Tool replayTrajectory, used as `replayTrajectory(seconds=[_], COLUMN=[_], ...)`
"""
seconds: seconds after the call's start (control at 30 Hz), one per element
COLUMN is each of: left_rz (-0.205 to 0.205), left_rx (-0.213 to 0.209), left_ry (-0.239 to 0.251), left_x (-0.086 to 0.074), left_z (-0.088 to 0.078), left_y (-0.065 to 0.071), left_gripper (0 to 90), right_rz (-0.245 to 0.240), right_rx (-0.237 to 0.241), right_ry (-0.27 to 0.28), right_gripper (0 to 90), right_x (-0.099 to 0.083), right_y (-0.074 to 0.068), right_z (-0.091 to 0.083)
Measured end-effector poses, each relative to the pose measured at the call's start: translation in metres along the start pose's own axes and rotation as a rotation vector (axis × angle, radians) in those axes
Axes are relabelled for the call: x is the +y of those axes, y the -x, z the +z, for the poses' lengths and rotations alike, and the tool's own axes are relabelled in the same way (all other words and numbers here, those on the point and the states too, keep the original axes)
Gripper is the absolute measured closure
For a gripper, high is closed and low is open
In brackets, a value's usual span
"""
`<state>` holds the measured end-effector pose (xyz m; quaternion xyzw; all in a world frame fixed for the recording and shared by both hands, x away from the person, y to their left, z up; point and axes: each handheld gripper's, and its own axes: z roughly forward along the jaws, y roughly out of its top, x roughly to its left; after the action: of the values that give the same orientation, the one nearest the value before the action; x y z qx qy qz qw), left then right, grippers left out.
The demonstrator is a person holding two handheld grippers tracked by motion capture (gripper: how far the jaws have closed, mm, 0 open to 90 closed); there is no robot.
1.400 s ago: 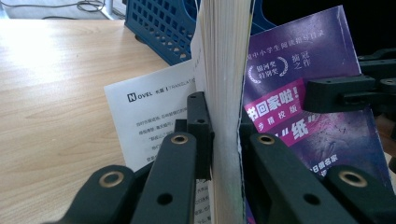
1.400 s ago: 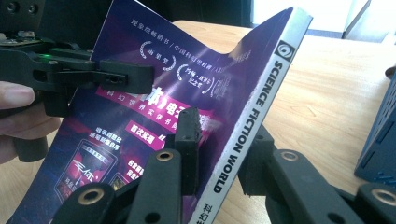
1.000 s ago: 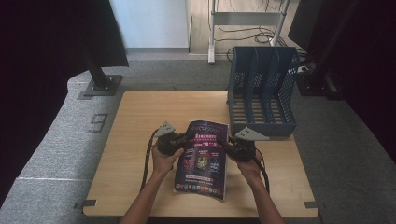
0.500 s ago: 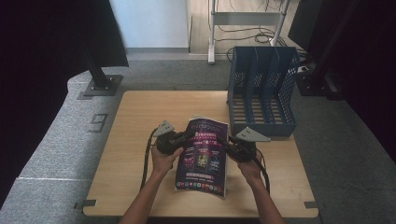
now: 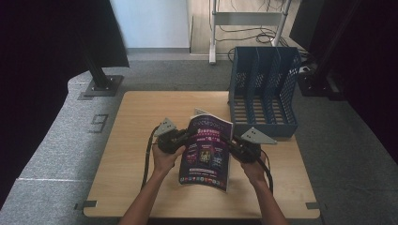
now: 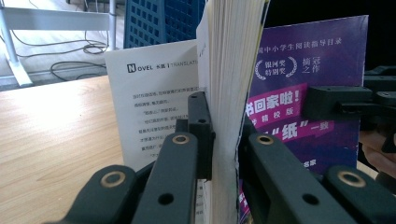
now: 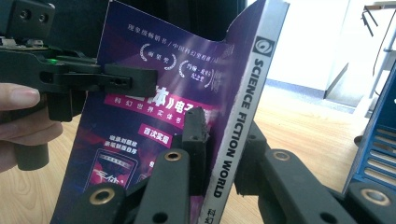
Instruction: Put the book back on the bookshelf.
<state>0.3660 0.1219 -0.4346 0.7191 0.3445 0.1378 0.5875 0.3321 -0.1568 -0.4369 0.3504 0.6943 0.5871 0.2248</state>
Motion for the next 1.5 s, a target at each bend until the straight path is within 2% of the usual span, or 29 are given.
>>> replayTrajectory(seconds=[0.27, 0.37, 0.6, 0.73, 0.9, 1.07, 1.27, 1.37, 1.5], left_rz=[0.056, 0.067, 0.064, 0.073, 0.091, 0.094, 0.098, 0.097, 0.099], left_rx=[0.004, 0.007, 0.011, 0.018, 0.025, 0.021, 0.007, 0.008, 0.038], left_ry=[0.020, 0.017, 0.003, 0.000, 0.002, -0.002, 0.021, 0.030, 0.031], left_x=[0.025, 0.025, 0.019, 0.025, 0.035, 0.028, 0.022, 0.020, 0.019], left_z=[0.000, 0.000, 0.005, 0.009, 0.010, 0.006, -0.001, -0.003, -0.003], left_y=[0.005, 0.007, 0.005, 0.003, 0.002, 0.003, 0.004, 0.003, 0.002], left_gripper=[85.1, 84.8, 84.6, 84.6, 84.6, 83.7, 80.6, 76.2, 65.3], right_rz=[-0.028, -0.037, -0.040, -0.050, -0.066, -0.082, -0.090, -0.091, -0.095], right_rx=[-0.019, -0.022, -0.024, -0.033, -0.046, -0.041, -0.017, -0.012, -0.006], right_ry=[0.054, 0.061, 0.053, 0.058, 0.094, 0.097, 0.102, 0.106, 0.117], right_gripper=[78.6, 79.8, 80.7, 80.7, 80.7, 80.7, 81.2, 81.3, 81.3], right_x=[0.015, 0.018, 0.010, 0.012, 0.015, 0.010, 0.005, 0.003, 0.001], right_y=[-0.002, -0.002, 0.000, 0.001, 0.001, -0.002, -0.006, -0.008, -0.011], right_z=[-0.006, -0.010, -0.011, -0.009, -0.007, -0.009, -0.015, -0.018, -0.021])
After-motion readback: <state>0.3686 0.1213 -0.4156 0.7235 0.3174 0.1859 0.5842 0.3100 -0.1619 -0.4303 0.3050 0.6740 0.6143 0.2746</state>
